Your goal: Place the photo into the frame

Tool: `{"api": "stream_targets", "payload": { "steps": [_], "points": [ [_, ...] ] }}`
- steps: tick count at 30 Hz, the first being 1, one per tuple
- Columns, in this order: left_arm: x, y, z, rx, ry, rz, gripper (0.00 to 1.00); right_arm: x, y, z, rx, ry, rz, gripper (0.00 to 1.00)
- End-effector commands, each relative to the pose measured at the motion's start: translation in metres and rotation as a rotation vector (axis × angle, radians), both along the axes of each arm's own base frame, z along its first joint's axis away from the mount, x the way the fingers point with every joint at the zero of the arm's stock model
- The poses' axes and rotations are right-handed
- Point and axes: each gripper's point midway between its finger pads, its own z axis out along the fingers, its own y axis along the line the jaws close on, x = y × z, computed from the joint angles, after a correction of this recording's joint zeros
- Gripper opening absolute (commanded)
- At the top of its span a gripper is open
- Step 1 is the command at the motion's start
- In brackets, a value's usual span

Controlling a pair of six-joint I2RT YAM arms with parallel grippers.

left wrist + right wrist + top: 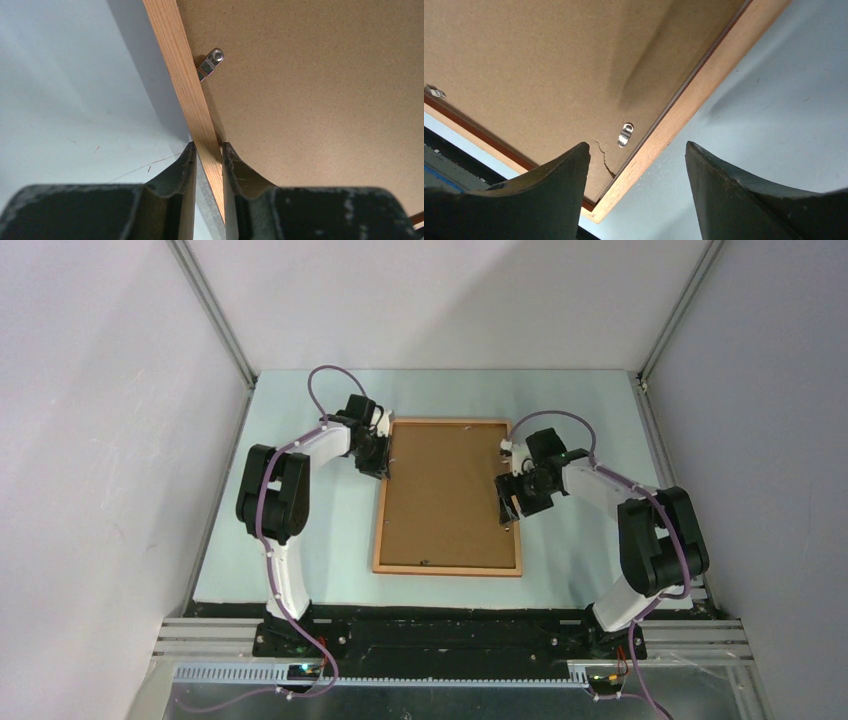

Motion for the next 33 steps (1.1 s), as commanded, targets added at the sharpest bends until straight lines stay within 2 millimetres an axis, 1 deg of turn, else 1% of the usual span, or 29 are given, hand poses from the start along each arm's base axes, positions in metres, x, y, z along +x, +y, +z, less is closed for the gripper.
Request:
{"api": "stream_targets", "payload": {
  "steps": [1, 10, 21, 33],
  "points": [
    [-0.02, -0.01, -0.009, -0.004, 0.051, -0.056, 0.0, -0.002, -0.002, 0.003, -0.038, -0.036, 0.026, 0.73],
    [-0.021, -0.01, -0.008, -0.01, 0.05, -0.063, 0.0, -0.002, -0.008, -0.008, -0.091, -0.021, 0.013, 0.69],
    [-0.021, -0.012, -0.008, -0.017, 0.053, -0.067, 0.0, -0.008, -0.004, -0.016, -0.09, 0.009, 0.026, 0.7],
    [-0.022, -0.012, -0.009, -0.019, 0.055, -0.07, 0.0, -0.009, -0.003, -0.025, -0.117, 0.022, 0.024, 0.69]
  ]
}}
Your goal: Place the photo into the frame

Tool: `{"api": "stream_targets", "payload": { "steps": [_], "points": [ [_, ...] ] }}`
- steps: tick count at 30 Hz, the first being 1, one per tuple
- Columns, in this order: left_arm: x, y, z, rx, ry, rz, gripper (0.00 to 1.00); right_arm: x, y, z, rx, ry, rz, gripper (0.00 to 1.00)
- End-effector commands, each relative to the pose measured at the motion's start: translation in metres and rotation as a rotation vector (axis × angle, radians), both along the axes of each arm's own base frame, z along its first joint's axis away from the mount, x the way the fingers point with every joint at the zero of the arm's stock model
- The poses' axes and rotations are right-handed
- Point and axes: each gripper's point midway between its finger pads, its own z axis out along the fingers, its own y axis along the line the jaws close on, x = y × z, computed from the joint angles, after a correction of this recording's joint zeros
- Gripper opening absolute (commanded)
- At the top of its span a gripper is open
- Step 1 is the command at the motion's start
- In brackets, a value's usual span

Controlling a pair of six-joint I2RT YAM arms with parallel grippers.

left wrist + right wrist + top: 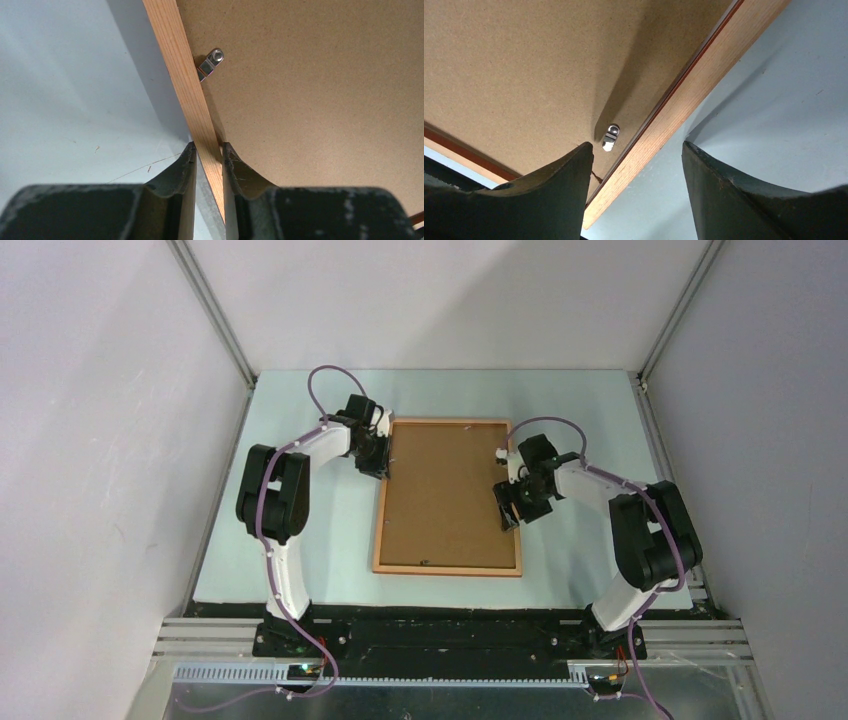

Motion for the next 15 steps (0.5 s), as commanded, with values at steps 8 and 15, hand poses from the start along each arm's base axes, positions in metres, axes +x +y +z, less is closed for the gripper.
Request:
{"api": "stream_targets", "payload": {
  "steps": [8, 15],
  "points": [
    [-0.0215, -0.0123, -0.0086, -0.019, 0.055, -0.071, 0.0, 0.0026, 0.0047, -0.0064, -0.026, -0.015, 0.009, 0.67],
    [-0.0214, -0.0126, -0.0072, -0.021, 0.051, -0.073, 0.0, 0.0048, 0.0078, -0.0084, -0.032, -0.025, 0.011, 0.62]
  ]
}}
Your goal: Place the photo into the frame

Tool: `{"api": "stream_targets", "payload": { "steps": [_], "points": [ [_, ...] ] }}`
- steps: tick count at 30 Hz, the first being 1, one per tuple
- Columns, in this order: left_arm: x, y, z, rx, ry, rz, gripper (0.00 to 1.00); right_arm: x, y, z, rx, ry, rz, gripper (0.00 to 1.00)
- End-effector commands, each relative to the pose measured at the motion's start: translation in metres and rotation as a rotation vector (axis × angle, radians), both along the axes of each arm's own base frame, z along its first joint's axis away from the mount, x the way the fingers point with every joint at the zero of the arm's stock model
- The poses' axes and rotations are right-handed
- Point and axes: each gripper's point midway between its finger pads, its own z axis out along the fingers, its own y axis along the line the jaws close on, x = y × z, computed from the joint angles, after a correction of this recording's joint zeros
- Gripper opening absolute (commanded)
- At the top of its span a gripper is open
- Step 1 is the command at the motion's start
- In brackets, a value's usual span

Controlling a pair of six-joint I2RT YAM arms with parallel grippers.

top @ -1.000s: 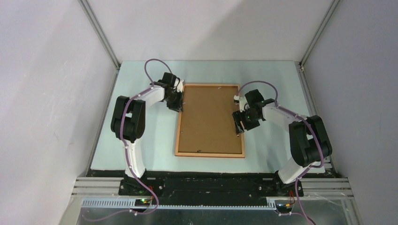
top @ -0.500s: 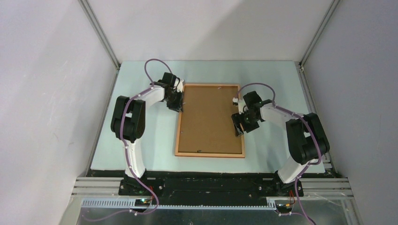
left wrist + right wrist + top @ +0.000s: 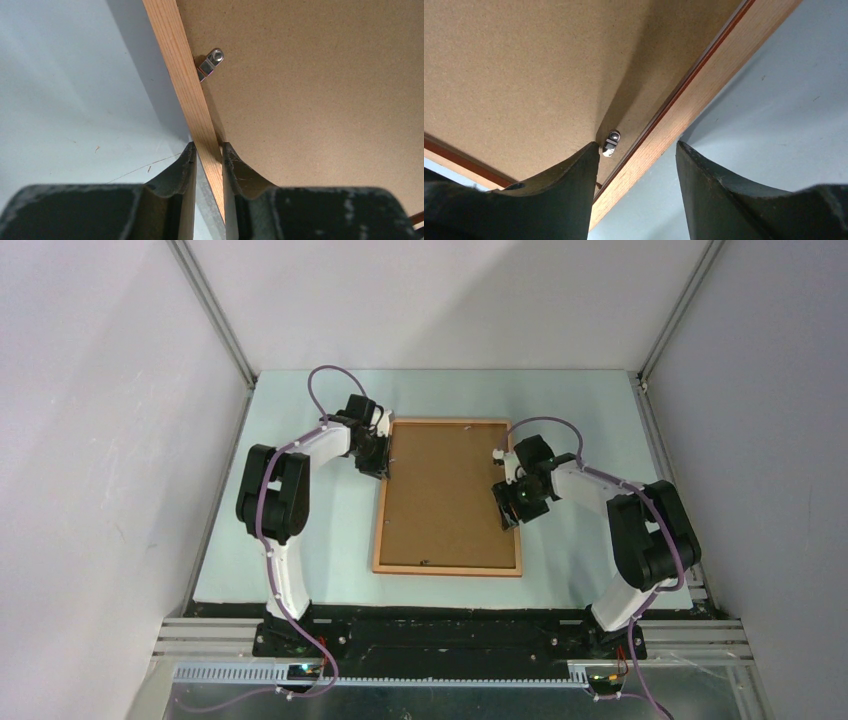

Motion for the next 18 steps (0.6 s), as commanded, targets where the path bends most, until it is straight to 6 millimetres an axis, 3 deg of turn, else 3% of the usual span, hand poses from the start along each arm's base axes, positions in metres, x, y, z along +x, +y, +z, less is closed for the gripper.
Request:
{"api": "stream_targets", "payload": {
  "steps": [1, 9, 18],
  "points": [
    [-0.0213, -0.0127, -0.0074, -0.021, 0.052, -0.072, 0.0, 0.0031, 0.0066, -0.0055, -0.003, -0.006, 0.007, 0.61],
    [-0.0223, -0.013, -0.0076, -0.024, 0.056, -0.073, 0.0, 0.0045, 0.0063, -0.0059, -0.027, -0.019, 0.009, 0.61],
    [-0.0223, -0.0127, -0.0057, -0.023, 0.05, -0.074, 0.0, 0.0059, 0.0036, -0.0058, -0.05, -0.031, 0.007, 0.51]
  ]
}}
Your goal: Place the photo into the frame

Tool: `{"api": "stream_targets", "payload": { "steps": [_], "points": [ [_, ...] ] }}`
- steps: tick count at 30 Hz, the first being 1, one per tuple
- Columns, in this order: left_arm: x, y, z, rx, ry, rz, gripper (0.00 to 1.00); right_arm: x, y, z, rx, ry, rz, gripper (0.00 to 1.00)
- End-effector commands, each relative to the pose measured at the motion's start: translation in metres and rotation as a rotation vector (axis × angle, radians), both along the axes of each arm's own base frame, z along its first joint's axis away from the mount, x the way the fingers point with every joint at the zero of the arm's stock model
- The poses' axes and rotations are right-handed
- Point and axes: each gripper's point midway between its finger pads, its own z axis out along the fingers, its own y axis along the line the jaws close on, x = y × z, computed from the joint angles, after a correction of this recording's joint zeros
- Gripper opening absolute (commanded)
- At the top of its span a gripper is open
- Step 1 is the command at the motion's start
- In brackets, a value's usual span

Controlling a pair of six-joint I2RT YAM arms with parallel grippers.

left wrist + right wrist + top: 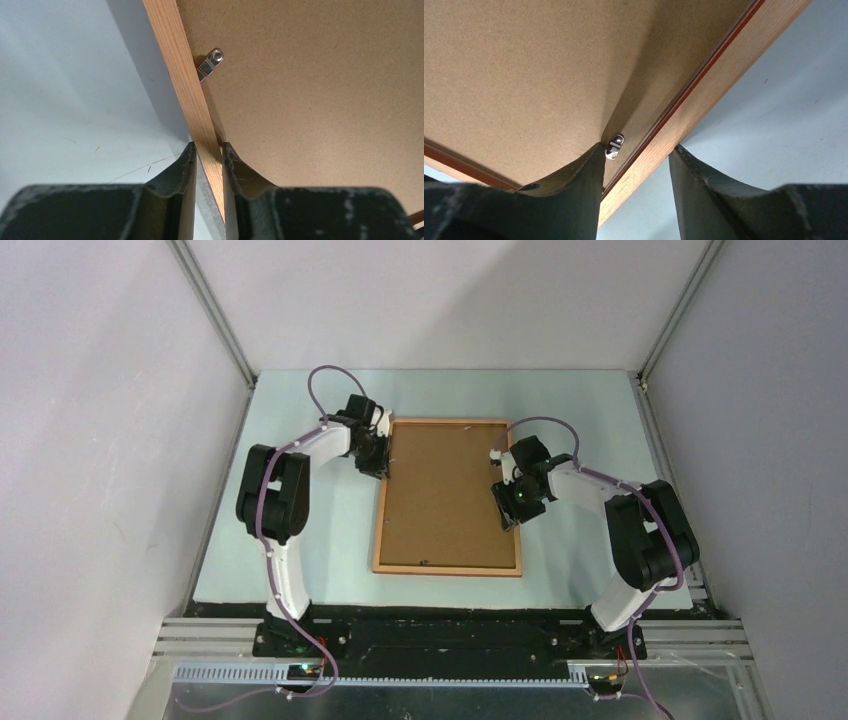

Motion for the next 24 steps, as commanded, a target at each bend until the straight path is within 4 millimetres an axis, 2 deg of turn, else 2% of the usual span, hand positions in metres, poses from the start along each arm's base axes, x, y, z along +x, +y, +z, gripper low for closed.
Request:
{"api": "stream_targets", "payload": {
  "steps": [1, 17, 22, 24],
  "points": [
    [-0.0218, -0.0125, -0.0054, -0.022, 0.048, -0.074, 0.0, 0.0049, -0.001, -0.0042, -0.029, -0.017, 0.006, 0.5],
    [-0.0223, -0.0125, -0.0055, -0.023, 0.049, -0.075, 0.0, 0.005, -0.0028, -0.0005, 0.005, -0.007, 0.009, 0.36],
    [-0.0222, -0.0128, -0.0057, -0.024, 0.05, -0.076, 0.0, 0.0054, -0.004, 0.001, 0.015, -0.004, 0.002, 0.36],
    [-0.0218, -0.013, -0.0053, -0.025, 0.049, -0.076, 0.0, 0.0052, -0.0036, 0.0017, 0.021, -0.003, 0.003, 0.4]
  ]
}}
